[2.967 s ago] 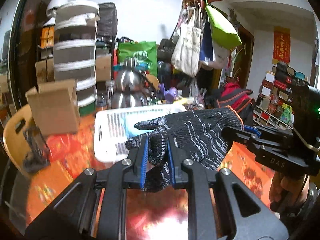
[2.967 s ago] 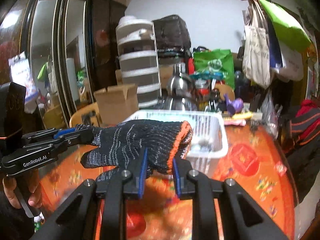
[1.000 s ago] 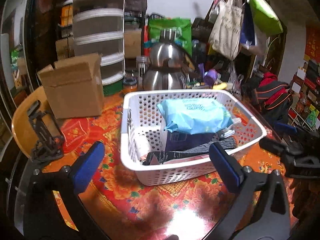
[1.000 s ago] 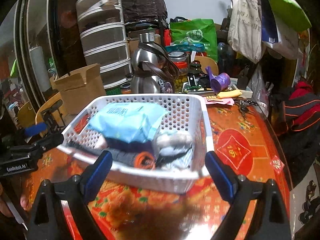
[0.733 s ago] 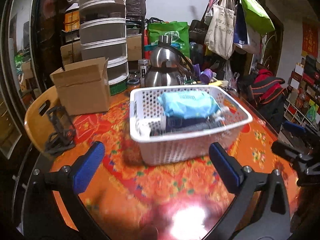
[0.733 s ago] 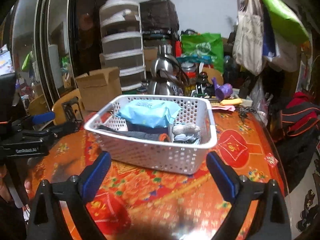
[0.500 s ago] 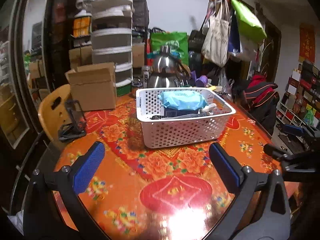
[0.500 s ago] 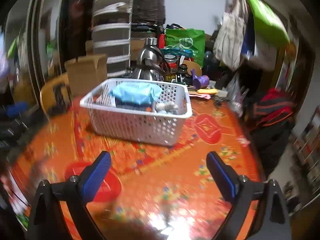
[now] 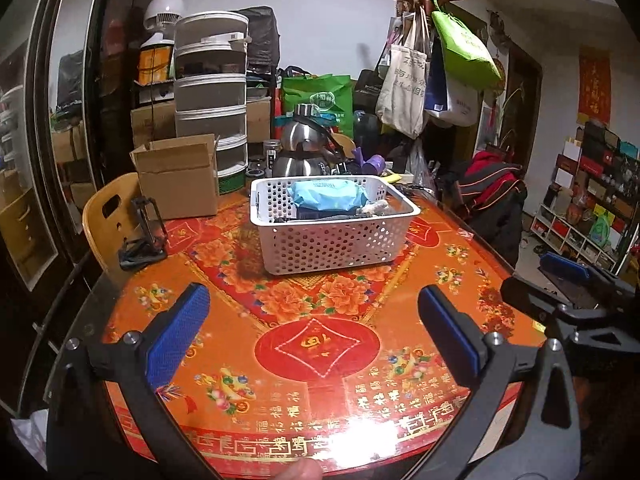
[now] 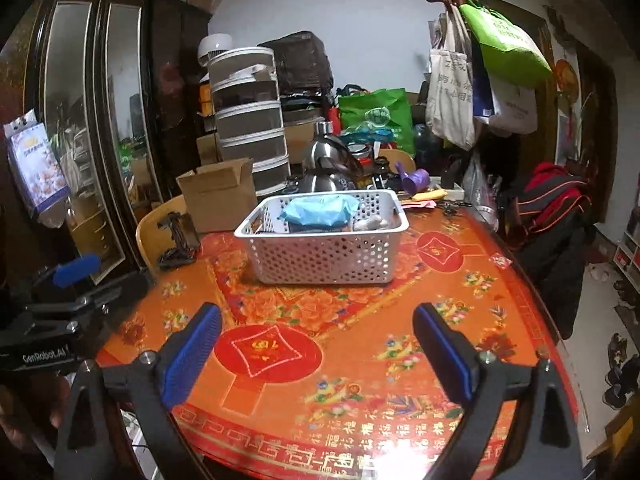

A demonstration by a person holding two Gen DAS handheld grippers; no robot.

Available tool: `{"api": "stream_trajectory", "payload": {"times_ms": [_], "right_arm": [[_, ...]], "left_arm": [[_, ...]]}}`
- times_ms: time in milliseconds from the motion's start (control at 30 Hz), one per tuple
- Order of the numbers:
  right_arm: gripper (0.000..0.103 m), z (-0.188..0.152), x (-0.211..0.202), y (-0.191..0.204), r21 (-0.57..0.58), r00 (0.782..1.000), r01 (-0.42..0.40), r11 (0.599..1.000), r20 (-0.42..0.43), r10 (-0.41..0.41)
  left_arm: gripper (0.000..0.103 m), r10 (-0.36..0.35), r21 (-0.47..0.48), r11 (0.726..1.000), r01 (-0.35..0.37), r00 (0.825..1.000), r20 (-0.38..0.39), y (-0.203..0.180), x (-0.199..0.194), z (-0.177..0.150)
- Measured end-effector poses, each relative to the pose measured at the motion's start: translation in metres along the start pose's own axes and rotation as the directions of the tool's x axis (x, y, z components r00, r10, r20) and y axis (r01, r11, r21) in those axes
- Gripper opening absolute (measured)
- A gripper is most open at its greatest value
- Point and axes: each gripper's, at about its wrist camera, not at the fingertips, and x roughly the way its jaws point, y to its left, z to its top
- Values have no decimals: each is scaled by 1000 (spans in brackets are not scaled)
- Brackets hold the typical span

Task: Organize soft objects

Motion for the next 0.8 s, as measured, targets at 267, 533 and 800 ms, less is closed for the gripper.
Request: {"api": "stream_trajectory", "payload": {"times_ms": [267, 533, 800], "right_arm": [[97, 1, 20, -5, -18, 997, 40, 999, -61, -41], [97, 0, 26, -6, -23, 996, 43, 999, -71, -45], [97, -2, 26, -2, -40, 996, 41, 998, -82, -44]], "left_arm": [[103, 18, 10, 1000, -17, 1000, -17, -5, 12, 1], [103, 17, -1, 1000, -17, 999, -31, 0, 26, 6], [103, 19, -2, 1000, -19, 999, -33, 0, 30, 5]]}}
